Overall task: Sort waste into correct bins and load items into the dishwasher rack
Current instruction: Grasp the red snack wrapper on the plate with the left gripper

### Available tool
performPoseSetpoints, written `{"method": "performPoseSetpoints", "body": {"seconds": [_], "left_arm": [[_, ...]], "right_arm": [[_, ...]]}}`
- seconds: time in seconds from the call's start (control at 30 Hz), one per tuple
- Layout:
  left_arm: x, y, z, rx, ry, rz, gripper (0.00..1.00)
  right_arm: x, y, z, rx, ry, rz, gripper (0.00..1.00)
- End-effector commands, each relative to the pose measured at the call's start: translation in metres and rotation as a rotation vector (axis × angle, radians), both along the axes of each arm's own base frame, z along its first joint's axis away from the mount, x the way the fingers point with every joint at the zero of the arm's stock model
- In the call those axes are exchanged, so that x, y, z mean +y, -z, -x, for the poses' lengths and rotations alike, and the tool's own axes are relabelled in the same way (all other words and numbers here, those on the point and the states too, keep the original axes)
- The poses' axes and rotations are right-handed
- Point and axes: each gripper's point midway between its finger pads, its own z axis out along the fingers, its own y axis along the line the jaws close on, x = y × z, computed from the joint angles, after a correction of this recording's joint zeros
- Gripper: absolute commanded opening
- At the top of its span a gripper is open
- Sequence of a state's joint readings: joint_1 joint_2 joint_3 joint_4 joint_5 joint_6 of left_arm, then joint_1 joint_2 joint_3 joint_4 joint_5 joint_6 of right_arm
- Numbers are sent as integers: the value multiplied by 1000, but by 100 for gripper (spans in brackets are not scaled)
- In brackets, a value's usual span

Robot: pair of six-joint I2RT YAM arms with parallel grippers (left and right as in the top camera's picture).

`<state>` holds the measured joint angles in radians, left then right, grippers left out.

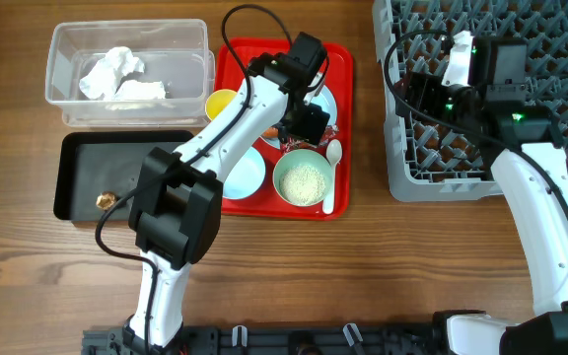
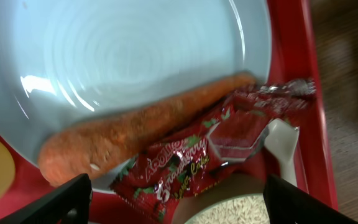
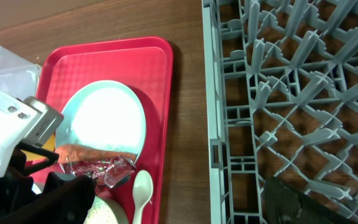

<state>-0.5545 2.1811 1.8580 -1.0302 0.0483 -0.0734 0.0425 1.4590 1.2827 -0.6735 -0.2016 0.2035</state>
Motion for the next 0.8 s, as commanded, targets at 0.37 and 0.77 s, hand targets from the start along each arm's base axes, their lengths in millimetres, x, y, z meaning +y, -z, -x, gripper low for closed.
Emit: {"method": "performPoseSetpoints", "body": {"seconds": [0.37,0.77], "left_arm": [[10,31,4,46,-206,1,75],[6,38,-1,22,-209,21,25]], "right_arm": [[1,4,1,7,-19,7,90],[1,5,2,15,-19,8,90]]}}
